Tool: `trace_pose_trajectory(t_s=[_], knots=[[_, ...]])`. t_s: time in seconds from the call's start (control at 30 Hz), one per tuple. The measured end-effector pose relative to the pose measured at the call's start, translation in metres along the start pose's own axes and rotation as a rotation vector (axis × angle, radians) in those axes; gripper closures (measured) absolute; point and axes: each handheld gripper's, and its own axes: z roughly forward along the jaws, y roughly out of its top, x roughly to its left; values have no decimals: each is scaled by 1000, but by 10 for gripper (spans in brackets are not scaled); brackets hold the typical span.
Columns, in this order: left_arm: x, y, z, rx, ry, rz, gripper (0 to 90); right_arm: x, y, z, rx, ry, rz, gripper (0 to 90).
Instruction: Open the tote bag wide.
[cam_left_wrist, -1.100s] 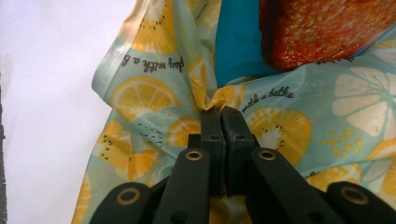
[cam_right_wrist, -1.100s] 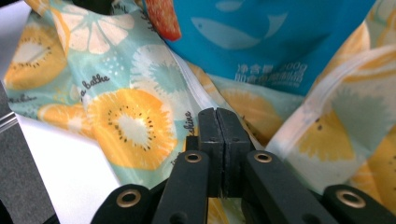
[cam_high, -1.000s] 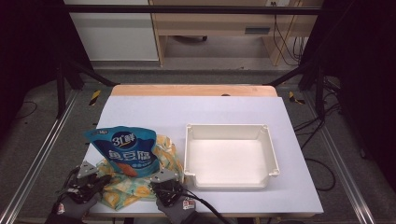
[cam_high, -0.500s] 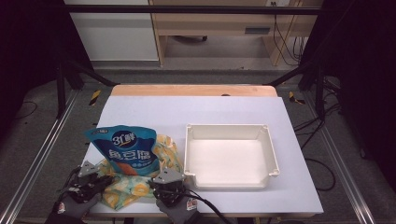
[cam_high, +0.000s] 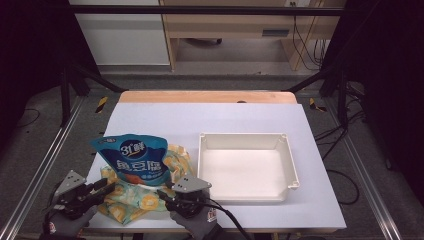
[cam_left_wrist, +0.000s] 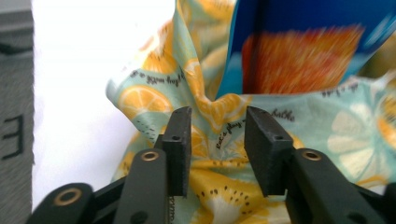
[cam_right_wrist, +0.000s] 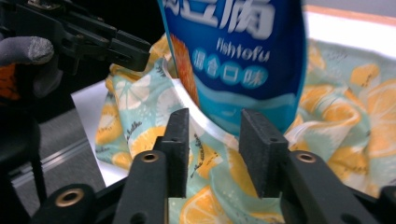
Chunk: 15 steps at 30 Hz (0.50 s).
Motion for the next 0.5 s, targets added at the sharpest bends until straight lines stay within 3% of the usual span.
trace_pose_trajectory(t_s=[0.17,0.5], knots=[[-1,6,-13,-85,-17,-7,551,-7,8,-11,-39,-13,-8,568],[-7,27,-31,-199,-24,2,480,-19,26,-34,-97,-62,-24,524]])
